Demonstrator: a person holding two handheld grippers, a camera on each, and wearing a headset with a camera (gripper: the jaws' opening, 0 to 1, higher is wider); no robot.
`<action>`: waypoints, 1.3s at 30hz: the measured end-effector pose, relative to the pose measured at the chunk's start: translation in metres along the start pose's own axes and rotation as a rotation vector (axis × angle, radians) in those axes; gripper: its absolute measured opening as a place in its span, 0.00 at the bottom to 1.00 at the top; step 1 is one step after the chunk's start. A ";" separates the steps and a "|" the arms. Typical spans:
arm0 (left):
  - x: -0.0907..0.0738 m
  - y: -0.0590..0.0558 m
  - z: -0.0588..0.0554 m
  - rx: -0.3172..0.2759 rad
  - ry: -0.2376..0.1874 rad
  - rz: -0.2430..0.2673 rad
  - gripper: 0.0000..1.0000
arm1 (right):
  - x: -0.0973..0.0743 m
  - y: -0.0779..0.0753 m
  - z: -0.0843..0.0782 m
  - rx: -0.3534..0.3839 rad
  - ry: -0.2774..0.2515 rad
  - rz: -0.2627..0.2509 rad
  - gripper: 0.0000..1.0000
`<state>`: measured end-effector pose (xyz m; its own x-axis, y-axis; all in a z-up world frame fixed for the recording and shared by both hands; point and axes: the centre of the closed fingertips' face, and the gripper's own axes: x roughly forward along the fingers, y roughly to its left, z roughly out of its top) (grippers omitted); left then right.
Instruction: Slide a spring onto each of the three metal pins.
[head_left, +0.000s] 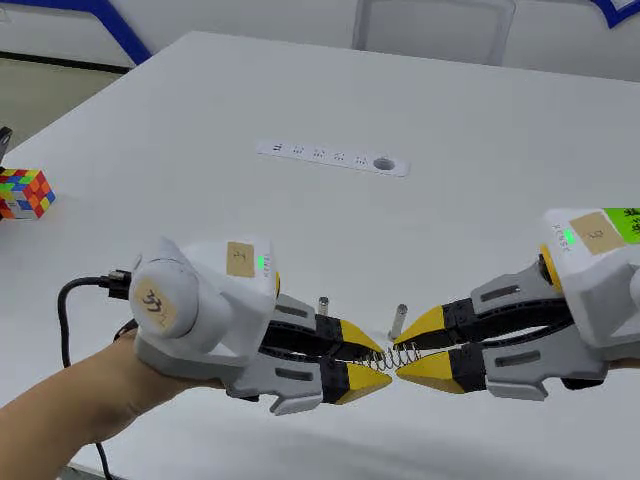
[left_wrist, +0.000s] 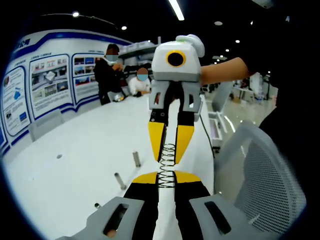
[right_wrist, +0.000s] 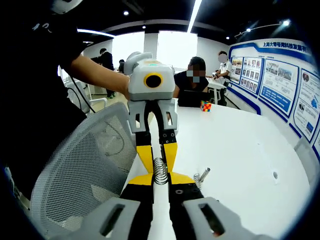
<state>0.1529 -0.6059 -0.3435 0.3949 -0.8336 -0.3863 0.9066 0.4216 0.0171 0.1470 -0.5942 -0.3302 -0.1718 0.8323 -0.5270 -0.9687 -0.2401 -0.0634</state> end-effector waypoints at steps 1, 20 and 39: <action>0.000 0.001 0.000 0.006 0.000 0.003 0.10 | 0.000 0.001 0.005 0.015 -0.028 0.001 0.11; 0.000 0.001 0.003 0.006 -0.011 0.013 0.10 | 0.008 0.002 0.035 0.029 -0.105 0.006 0.11; -0.021 0.027 0.007 -0.142 -0.076 0.103 0.19 | -0.003 -0.023 0.049 0.047 -0.126 -0.056 0.11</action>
<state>0.1703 -0.5794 -0.3282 0.4999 -0.8055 -0.3181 0.8325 0.5482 -0.0797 0.1613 -0.5663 -0.2853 -0.1360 0.9007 -0.4127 -0.9842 -0.1706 -0.0480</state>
